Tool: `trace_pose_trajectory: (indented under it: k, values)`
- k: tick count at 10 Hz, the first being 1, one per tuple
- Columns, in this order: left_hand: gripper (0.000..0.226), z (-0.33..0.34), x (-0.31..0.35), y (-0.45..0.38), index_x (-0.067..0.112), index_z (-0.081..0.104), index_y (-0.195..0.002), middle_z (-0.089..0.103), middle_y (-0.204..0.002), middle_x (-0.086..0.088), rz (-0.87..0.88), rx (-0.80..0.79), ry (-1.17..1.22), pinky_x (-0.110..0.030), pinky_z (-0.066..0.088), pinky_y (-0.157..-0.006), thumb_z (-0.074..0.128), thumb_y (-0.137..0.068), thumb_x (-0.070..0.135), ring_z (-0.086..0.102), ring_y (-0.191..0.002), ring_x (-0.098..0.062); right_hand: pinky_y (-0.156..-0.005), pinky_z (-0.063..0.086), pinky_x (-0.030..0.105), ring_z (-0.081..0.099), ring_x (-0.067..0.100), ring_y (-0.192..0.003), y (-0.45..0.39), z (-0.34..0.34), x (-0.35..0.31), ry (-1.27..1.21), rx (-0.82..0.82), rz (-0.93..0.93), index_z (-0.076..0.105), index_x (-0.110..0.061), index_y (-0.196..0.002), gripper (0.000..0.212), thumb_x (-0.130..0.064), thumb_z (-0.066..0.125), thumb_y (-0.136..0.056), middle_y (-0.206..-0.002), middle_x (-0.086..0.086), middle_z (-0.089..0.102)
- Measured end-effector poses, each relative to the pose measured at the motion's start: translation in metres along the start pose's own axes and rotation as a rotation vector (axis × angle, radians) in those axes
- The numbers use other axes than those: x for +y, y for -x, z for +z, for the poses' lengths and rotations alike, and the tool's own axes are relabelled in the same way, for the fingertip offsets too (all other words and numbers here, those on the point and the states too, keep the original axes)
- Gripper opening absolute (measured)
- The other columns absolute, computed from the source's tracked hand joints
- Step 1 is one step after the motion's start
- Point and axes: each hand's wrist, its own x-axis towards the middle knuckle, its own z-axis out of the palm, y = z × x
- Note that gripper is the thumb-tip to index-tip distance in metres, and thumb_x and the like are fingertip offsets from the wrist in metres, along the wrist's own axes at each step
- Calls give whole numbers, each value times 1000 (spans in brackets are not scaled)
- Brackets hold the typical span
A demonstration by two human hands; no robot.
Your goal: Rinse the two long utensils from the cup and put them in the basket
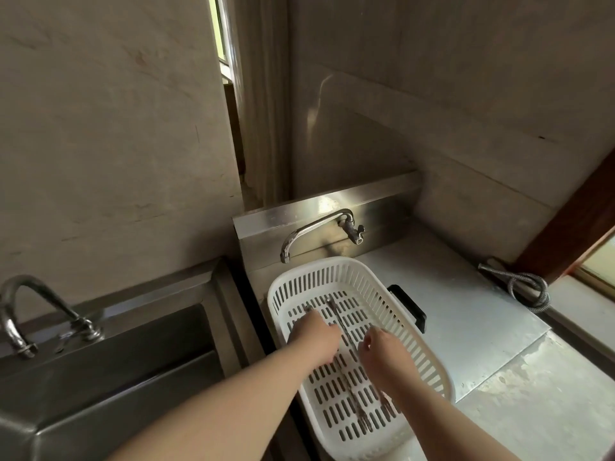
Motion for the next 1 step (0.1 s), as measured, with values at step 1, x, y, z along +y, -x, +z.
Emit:
trace_pose_trajectory:
  k: [1]
  values:
    - [19,-32,0,16,16,55,-95,68,-91,-6,170,66,19,-35,56,-69,47,-88,32,67,-79,-22,-65,58,27,58,6,-67,3,-16,-18,-21,49,-61,51,-25,-74,21,-24,50,-95,-77,-9,58]
